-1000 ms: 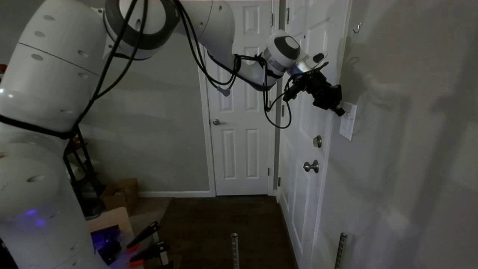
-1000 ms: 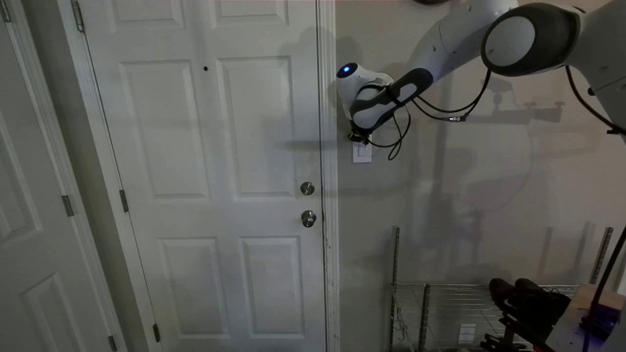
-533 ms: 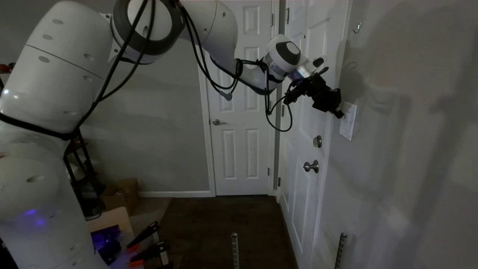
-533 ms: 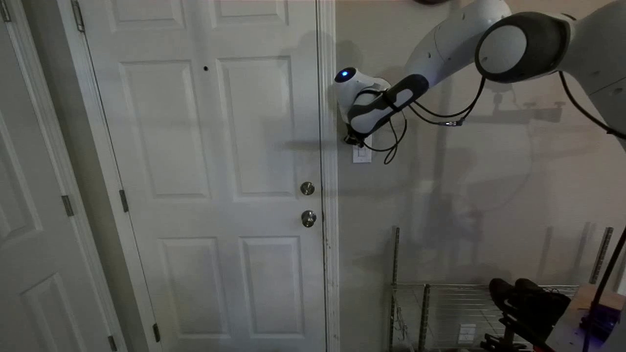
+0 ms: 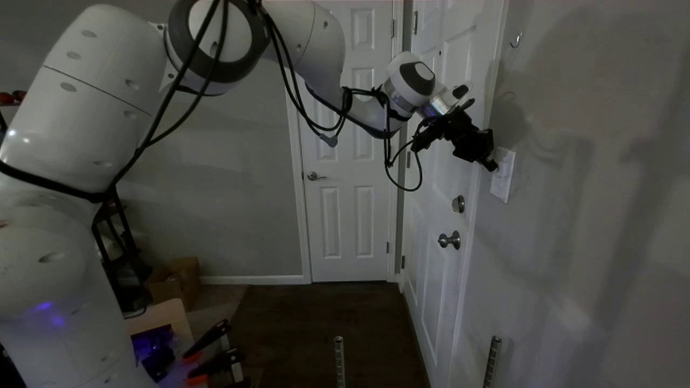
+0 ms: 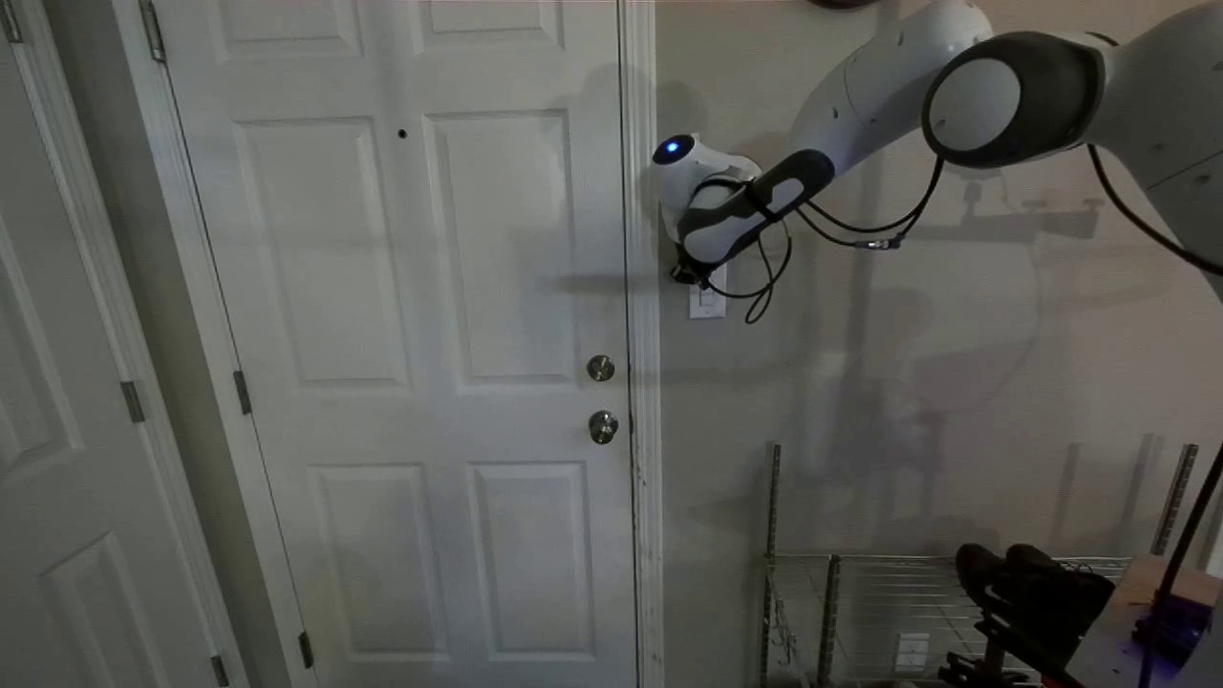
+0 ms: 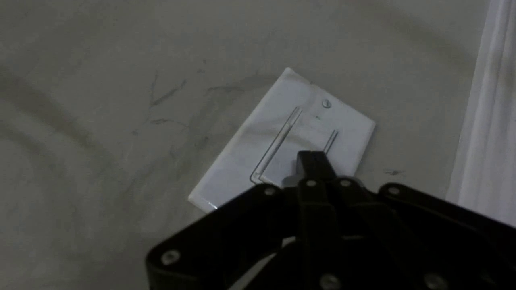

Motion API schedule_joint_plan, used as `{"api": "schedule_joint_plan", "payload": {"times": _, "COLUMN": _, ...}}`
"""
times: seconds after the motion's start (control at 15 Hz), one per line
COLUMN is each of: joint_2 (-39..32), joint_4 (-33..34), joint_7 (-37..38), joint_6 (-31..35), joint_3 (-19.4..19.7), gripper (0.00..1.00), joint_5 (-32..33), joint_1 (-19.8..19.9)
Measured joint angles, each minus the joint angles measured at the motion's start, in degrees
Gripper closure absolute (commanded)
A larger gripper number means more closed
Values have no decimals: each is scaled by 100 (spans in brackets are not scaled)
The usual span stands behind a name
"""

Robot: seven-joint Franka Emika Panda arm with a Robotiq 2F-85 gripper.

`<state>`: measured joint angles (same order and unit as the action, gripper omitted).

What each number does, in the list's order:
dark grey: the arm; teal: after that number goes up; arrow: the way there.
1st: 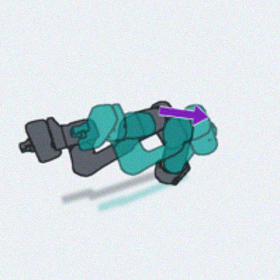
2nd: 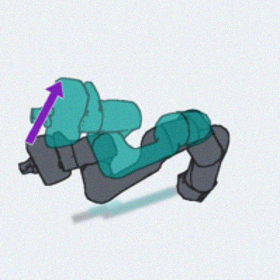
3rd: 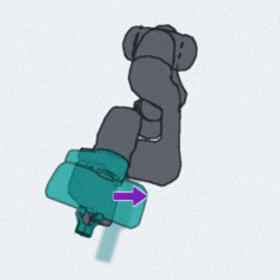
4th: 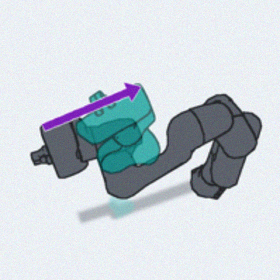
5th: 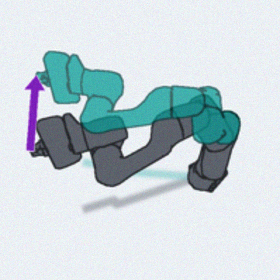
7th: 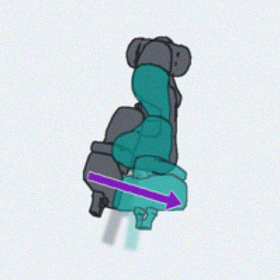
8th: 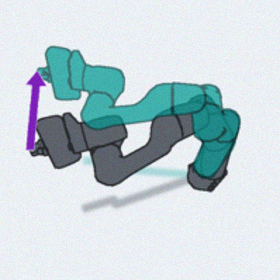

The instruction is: Turn on the light switch on the wall

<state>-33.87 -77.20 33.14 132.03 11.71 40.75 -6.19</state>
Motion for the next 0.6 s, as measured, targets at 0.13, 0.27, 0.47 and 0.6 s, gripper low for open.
{"api": "schedule_joint_plan", "payload": {"times": 0.13, "joint_2": -36, "joint_4": 22, "joint_7": 135, "joint_6": -16, "joint_3": 44, "gripper": 98, "joint_5": 2, "joint_1": -4}}
{"api": "schedule_joint_plan", "payload": {"times": 0.27, "joint_2": -67, "joint_4": 50, "joint_7": 314, "joint_6": -39, "joint_3": 82, "gripper": 98, "joint_5": 16, "joint_1": -29}}
{"api": "schedule_joint_plan", "payload": {"times": 0.47, "joint_2": -112, "joint_4": 98, "joint_7": 557, "joint_6": -109, "joint_3": 154, "gripper": 98, "joint_5": 52, "joint_1": -110}}
{"api": "schedule_joint_plan", "payload": {"times": 0.6, "joint_2": -156, "joint_4": 169, "joint_7": 628, "joint_6": -206, "joint_3": 180, "gripper": 98, "joint_5": 54, "joint_1": -151}}
